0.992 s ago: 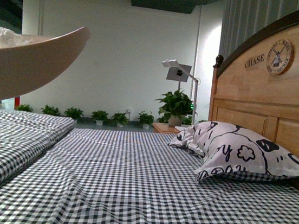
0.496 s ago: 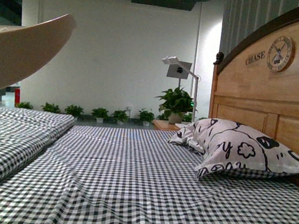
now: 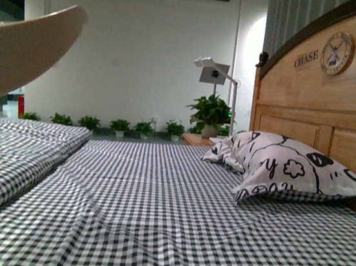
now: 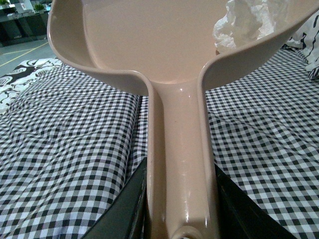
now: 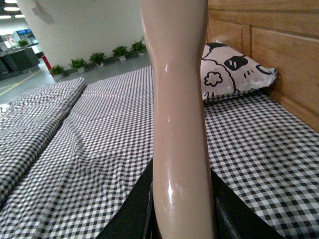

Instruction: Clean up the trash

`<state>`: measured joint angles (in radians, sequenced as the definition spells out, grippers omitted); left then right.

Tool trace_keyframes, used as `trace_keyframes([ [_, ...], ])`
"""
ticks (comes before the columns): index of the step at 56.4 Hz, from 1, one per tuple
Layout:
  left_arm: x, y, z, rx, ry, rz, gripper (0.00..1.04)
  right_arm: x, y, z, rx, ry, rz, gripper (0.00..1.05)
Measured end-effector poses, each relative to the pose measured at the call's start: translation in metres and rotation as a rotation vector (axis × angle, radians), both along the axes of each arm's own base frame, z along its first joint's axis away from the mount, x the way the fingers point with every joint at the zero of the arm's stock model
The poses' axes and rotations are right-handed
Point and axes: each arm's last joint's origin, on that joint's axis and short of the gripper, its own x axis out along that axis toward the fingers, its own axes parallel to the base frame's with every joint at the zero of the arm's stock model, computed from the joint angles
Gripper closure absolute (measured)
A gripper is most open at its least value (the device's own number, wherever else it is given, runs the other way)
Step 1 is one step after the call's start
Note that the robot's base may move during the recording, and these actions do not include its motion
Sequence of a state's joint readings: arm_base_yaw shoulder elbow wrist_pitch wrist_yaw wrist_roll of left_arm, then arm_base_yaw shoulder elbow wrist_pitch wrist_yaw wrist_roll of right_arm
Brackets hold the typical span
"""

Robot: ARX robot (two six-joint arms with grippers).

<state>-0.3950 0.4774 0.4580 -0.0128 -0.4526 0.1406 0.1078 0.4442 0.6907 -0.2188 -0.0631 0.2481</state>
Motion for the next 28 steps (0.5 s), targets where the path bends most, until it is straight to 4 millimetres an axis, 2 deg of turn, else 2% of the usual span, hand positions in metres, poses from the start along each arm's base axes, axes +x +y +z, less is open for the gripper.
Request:
trace_keyframes([
  [28, 0.0000, 0.0000, 0.0001, -0.001, 0.000, 0.000, 0.77, 0.0000, -0.0001, 0.0000, -0.002, 0.000, 0.000, 0.84],
])
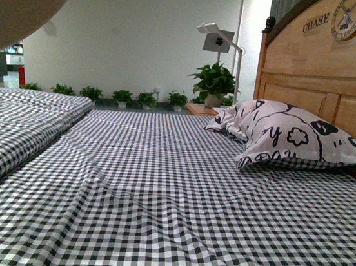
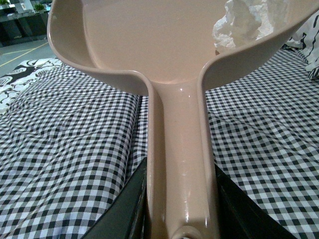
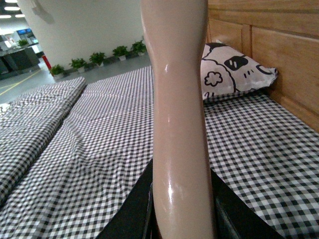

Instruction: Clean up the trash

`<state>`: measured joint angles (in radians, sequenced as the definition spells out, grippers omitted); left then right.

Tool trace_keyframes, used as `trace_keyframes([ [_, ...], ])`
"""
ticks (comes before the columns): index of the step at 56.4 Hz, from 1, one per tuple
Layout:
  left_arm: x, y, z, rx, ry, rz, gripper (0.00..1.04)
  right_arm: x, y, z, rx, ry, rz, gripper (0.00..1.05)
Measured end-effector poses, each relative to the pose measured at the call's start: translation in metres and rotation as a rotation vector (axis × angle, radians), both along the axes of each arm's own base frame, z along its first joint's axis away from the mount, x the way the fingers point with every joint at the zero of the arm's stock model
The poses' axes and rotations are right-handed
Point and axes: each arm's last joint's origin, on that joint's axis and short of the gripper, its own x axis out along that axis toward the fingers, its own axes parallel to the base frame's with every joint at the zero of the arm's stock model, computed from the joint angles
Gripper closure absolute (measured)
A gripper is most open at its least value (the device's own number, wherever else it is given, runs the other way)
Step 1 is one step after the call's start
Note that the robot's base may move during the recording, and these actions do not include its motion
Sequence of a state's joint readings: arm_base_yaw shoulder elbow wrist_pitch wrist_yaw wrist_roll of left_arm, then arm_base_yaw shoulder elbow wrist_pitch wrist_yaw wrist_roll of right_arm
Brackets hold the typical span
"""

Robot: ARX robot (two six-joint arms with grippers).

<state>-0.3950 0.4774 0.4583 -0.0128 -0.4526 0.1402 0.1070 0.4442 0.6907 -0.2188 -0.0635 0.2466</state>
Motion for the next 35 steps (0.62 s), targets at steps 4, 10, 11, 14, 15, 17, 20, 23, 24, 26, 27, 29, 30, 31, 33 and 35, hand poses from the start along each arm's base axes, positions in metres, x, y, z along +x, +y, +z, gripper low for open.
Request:
trace_keyframes([
  [4, 0.0000, 0.0000, 0.0000, 0.000, 0.000, 0.000, 0.77, 0.0000, 0.0000, 0.0000, 0.000, 0.000, 0.000, 0.84],
  [10, 0.0000, 0.0000, -0.0001, 0.000, 0.000, 0.000, 0.77, 0.0000, 0.0000, 0.0000, 0.000, 0.000, 0.000, 0.84],
  [11, 0.0000, 0.0000, 0.0000, 0.000, 0.000, 0.000, 0.77, 0.0000, 0.0000, 0.0000, 0.000, 0.000, 0.000, 0.84],
  [14, 0.0000, 0.0000, 0.0000, 0.000, 0.000, 0.000, 0.77, 0.0000, 0.0000, 0.0000, 0.000, 0.000, 0.000, 0.84],
  [15, 0.0000, 0.0000, 0.0000, 0.000, 0.000, 0.000, 0.77, 0.0000, 0.0000, 0.0000, 0.000, 0.000, 0.000, 0.84],
  [17, 0.0000, 0.0000, 0.0000, 0.000, 0.000, 0.000, 0.77, 0.0000, 0.0000, 0.0000, 0.000, 0.000, 0.000, 0.84],
  [20, 0.0000, 0.0000, 0.0000, 0.000, 0.000, 0.000, 0.77, 0.0000, 0.0000, 0.0000, 0.000, 0.000, 0.000, 0.84],
  [23, 0.0000, 0.0000, 0.0000, 0.000, 0.000, 0.000, 0.77, 0.0000, 0.0000, 0.0000, 0.000, 0.000, 0.000, 0.84],
  [24, 0.0000, 0.0000, 0.0000, 0.000, 0.000, 0.000, 0.77, 0.0000, 0.0000, 0.0000, 0.000, 0.000, 0.000, 0.84],
  [26, 0.0000, 0.0000, 0.0000, 0.000, 0.000, 0.000, 0.77, 0.0000, 0.0000, 0.0000, 0.000, 0.000, 0.000, 0.84],
  [27, 0.0000, 0.0000, 0.0000, 0.000, 0.000, 0.000, 0.77, 0.0000, 0.0000, 0.0000, 0.000, 0.000, 0.000, 0.84],
  [29, 0.0000, 0.0000, 0.0000, 0.000, 0.000, 0.000, 0.77, 0.0000, 0.0000, 0.0000, 0.000, 0.000, 0.000, 0.84],
  [30, 0.0000, 0.0000, 0.0000, 0.000, 0.000, 0.000, 0.77, 0.0000, 0.0000, 0.0000, 0.000, 0.000, 0.000, 0.84],
  [31, 0.0000, 0.0000, 0.0000, 0.000, 0.000, 0.000, 0.77, 0.0000, 0.0000, 0.0000, 0.000, 0.000, 0.000, 0.84],
  [33, 0.0000, 0.0000, 0.0000, 0.000, 0.000, 0.000, 0.77, 0.0000, 0.0000, 0.0000, 0.000, 0.000, 0.000, 0.84],
  [35, 0.0000, 0.0000, 0.0000, 0.000, 0.000, 0.000, 0.77, 0.0000, 0.0000, 0.0000, 0.000, 0.000, 0.000, 0.84],
])
